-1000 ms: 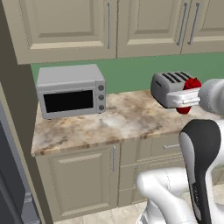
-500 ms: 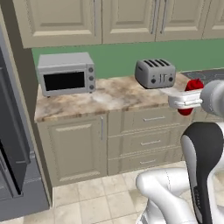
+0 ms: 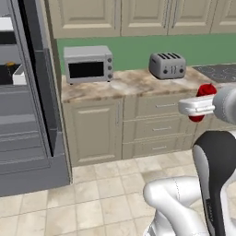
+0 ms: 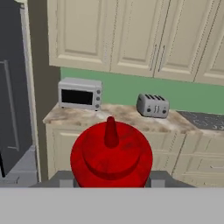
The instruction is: Place the mustard and ketchup from the counter to the top shelf of the fridge. If the existing items in the fridge are on the top shelf, move them to other shelves.
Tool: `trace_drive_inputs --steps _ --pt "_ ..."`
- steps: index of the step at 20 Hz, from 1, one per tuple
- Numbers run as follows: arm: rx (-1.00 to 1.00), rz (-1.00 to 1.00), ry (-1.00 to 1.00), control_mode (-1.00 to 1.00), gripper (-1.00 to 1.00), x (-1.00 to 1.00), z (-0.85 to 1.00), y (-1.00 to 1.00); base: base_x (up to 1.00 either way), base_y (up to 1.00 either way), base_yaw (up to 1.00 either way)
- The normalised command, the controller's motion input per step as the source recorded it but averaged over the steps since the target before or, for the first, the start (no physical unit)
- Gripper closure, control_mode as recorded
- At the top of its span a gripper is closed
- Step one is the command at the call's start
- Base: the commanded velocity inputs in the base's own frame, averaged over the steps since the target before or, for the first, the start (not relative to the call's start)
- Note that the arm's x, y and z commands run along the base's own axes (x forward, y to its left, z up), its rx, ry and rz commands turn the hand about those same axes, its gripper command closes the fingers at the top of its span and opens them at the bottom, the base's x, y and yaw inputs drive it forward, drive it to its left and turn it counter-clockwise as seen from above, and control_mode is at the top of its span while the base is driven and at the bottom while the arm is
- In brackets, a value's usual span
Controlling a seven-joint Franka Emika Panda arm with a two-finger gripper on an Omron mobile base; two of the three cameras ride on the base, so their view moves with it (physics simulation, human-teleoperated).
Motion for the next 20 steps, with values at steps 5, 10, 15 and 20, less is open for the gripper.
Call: trace_drive_inputs --steps 5,10,15,20 --pt "0.0 0.0 0.0 1.0 1.0 0.0 0.0 0.0 -0.57 1.0 0.28" --pt "0.0 0.0 0.0 1.0 1.0 0.0 0.0 0.0 -0.26 1.0 0.29" --pt "0.0 0.0 0.0 1.0 1.0 0.0 0.0 0.0 -0.17 1.0 0.24" --pt "0.0 0.0 0.0 1.0 1.0 0.0 0.0 0.0 0.07 1.0 0.29"
